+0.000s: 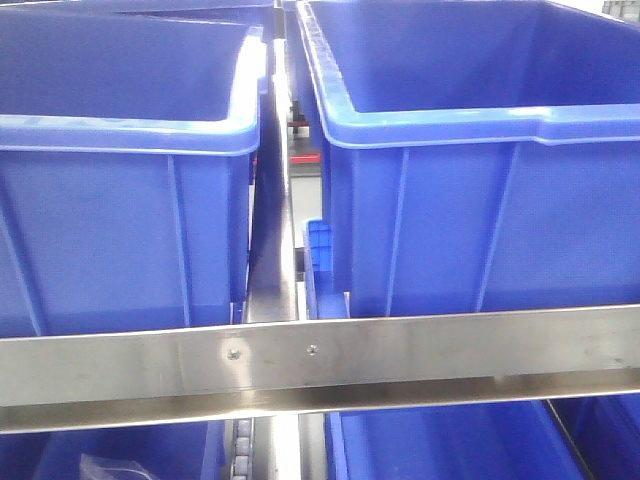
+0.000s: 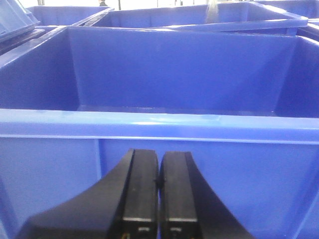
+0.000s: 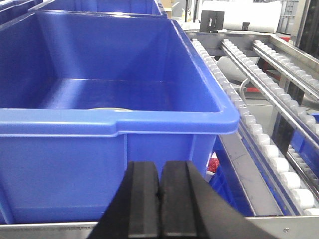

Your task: Place green plate on second shelf with right arm

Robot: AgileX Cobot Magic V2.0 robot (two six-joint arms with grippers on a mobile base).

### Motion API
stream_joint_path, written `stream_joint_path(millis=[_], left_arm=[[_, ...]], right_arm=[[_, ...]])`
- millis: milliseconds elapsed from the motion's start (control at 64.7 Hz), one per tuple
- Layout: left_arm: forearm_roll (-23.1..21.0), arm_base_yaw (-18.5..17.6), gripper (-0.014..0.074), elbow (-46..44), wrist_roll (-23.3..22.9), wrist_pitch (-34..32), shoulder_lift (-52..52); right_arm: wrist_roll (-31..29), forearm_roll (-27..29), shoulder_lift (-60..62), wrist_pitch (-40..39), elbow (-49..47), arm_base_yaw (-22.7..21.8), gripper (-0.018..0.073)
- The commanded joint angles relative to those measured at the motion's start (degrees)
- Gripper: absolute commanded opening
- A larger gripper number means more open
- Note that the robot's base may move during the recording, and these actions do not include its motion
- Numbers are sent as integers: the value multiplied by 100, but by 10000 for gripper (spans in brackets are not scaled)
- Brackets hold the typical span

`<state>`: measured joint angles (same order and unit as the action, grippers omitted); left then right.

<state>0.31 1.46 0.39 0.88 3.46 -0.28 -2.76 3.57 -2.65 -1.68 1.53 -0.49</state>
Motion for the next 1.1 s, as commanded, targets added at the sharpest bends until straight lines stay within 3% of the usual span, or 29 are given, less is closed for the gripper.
stream_joint_path(millis=[0, 1082], left_arm=[[3, -10, 130, 240, -8, -472, -103], [3, -10, 130, 240, -8, -472, -103]], right_arm=[[-29, -59, -49, -447, -95, -27, 48], [-29, -59, -49, -435, -96, -27, 48]])
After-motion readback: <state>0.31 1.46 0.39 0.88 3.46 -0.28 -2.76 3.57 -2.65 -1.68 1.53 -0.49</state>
